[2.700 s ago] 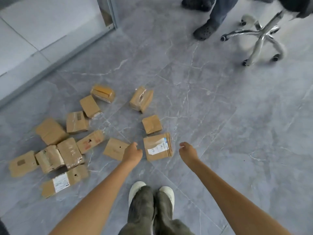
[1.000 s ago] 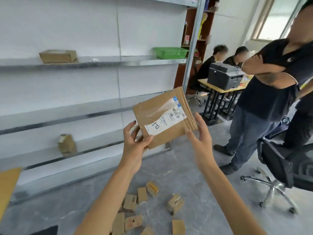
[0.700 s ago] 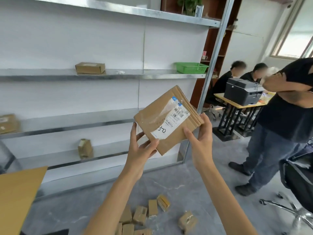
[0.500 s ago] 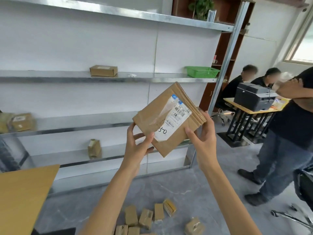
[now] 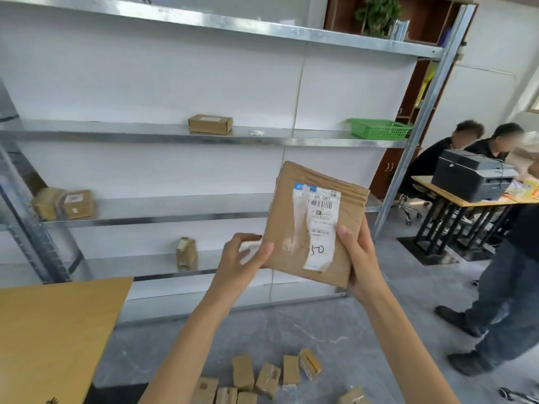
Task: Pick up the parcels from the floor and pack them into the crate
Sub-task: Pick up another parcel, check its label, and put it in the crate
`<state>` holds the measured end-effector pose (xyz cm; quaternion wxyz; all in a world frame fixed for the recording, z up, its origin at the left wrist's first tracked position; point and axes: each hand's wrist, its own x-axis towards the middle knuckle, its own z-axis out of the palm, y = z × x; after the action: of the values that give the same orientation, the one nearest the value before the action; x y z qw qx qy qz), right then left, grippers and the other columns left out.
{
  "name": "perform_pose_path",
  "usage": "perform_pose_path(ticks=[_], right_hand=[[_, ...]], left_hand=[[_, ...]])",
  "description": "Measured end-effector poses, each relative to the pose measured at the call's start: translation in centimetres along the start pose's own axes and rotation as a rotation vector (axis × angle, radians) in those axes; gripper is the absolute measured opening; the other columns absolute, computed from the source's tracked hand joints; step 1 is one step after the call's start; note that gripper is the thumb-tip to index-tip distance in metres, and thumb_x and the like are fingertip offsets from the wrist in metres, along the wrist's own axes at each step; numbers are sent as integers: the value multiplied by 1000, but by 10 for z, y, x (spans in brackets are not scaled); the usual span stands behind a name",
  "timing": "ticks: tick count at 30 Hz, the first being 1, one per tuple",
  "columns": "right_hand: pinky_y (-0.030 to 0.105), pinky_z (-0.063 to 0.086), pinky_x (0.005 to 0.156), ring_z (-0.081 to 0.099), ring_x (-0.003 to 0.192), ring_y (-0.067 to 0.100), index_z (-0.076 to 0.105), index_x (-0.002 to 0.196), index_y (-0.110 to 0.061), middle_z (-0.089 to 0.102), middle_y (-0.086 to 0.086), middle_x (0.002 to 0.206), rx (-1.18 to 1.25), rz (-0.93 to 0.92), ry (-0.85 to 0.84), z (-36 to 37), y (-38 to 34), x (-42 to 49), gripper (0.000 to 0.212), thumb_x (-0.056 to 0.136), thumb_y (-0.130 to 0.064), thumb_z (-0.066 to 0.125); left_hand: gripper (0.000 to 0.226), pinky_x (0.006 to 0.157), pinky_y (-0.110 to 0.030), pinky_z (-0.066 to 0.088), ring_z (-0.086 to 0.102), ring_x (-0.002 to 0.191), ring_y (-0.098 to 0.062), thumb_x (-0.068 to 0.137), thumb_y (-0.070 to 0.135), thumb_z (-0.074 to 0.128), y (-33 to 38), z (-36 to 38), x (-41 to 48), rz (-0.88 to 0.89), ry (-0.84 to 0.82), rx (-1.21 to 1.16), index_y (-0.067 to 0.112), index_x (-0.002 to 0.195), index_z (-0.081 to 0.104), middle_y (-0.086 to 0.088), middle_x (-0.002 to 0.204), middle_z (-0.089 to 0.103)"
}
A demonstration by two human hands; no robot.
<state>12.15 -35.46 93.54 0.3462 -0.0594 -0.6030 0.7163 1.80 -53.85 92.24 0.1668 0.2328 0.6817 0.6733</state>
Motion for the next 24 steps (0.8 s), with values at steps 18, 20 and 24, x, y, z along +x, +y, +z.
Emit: perform_pose_path(ticks=[18,20,24], right_hand=[[29,52,90,52,126,20,38,142,-37,54,-3,138,-21,204,-449,25,-5,-95,54,89,-30,50],[35,51,94,51,127,20,34,143,-39,53,-5,138,-12,246,-488,23,-4,-110,61,86,-38,56],[46,46,99,52,126,20,34,143,-42,52,-7,139,-5,305,-560,28,-5,-144,78,73,-51,69]], left_hand=[[84,88,-23,52,52,119,-1,78,37,73,5,-37,-138,76,59,64,52,143,23,22,135,50],[84,79,-16,52,53,111,8,78,34,71,5,-34,-165,62,117,76,49,144,22,27,126,53],[86,89,-25,52,50,121,-3,78,39,74,-2,-35,-221,44,197,66,47,145,22,24,136,48]])
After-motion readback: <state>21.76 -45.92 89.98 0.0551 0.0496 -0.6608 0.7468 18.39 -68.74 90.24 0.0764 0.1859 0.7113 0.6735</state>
